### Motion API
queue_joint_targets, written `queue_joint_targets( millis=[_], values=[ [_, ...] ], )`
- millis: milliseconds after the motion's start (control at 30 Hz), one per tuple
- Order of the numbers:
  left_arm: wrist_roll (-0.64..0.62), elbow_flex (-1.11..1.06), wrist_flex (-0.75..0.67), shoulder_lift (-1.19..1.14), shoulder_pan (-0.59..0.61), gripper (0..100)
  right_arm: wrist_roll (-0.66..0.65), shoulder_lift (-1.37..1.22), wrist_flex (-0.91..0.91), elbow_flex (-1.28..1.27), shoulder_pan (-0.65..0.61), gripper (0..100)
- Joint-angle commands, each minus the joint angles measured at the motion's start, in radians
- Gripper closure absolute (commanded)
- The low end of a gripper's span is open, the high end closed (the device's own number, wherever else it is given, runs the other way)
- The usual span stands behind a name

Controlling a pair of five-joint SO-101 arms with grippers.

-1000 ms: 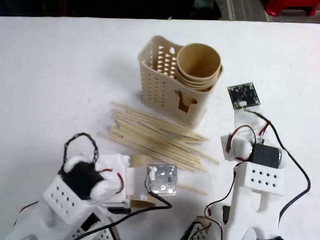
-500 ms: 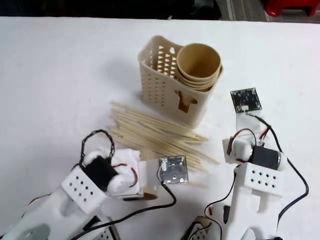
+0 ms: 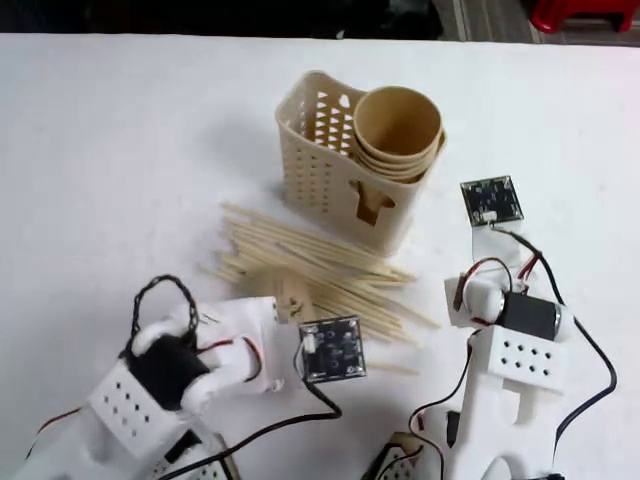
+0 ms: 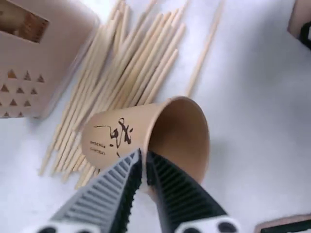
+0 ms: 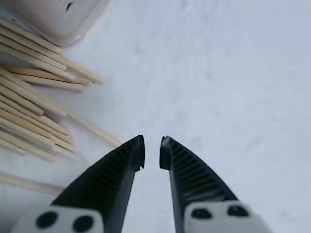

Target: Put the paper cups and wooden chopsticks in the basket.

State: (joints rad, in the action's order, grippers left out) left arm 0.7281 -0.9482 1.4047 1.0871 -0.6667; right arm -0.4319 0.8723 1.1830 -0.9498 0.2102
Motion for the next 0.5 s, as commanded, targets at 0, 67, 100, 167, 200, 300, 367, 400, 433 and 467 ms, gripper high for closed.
queue_joint_targets(
  millis=[0,67,100,167,200,300,367,400,433,467],
  values=[
    [-0.086,0.044,-0.023,0.044,0.038,98,0.009,0.021,-0.015,-0.009,0.010,93.6],
    [-0.106,0.103,-0.020,0.044,0.087,98,0.009,0.021,-0.015,-0.009,0.010,93.6],
    [-0.107,0.133,-0.018,0.044,0.107,98,0.009,0.021,-0.015,-0.009,0.010,93.6],
    [-0.110,0.186,-0.017,0.044,0.136,98,0.009,0.021,-0.015,-0.009,0.010,93.6],
    [-0.110,0.206,-0.017,0.044,0.140,98,0.009,0.021,-0.015,-0.011,0.012,93.6],
    [-0.118,0.253,-0.017,0.044,0.145,98,0.009,0.021,-0.015,-0.021,0.035,93.6],
    [-0.161,0.290,-0.025,0.044,0.145,98,0.009,0.021,-0.031,-0.028,0.059,93.6],
    [-0.181,0.316,-0.029,0.041,0.145,98,0.009,0.021,-0.038,-0.032,0.071,93.6],
    [-0.199,0.347,-0.038,0.036,0.145,98,0.009,0.021,-0.048,-0.038,0.079,93.6],
    [-0.221,0.381,-0.049,0.027,0.145,98,0.011,0.021,-0.056,-0.043,0.082,93.6]
  ],
)
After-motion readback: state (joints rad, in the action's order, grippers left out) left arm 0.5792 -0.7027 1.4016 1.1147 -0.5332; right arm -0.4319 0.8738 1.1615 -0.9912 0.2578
